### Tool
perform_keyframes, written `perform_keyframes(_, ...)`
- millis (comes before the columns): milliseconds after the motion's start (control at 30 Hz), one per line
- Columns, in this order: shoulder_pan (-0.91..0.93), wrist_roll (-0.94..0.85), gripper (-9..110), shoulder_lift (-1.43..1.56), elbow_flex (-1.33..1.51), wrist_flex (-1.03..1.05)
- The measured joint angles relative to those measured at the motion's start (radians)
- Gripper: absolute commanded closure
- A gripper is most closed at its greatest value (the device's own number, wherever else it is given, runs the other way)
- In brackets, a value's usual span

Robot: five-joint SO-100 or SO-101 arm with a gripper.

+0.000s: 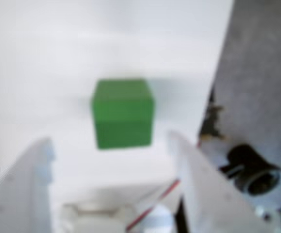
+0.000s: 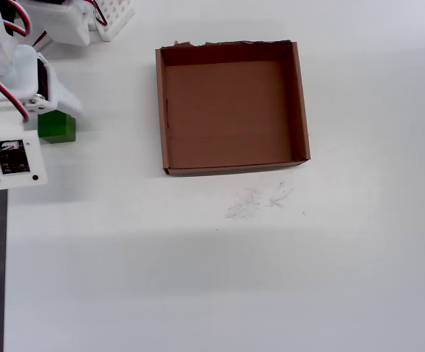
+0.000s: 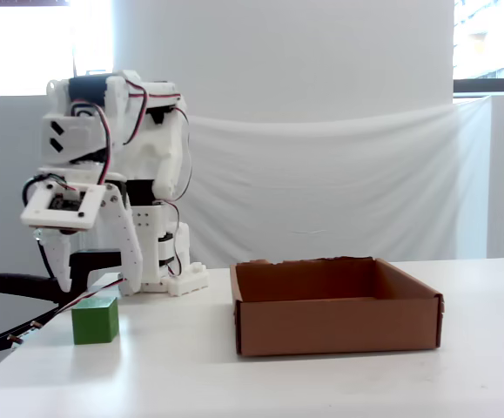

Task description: Grasp a green cube and put it in a box.

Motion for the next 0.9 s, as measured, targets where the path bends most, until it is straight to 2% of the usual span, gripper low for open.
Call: perform_keyframes(900, -0.017, -0.003, 82, 0.002, 0.238, -0.261)
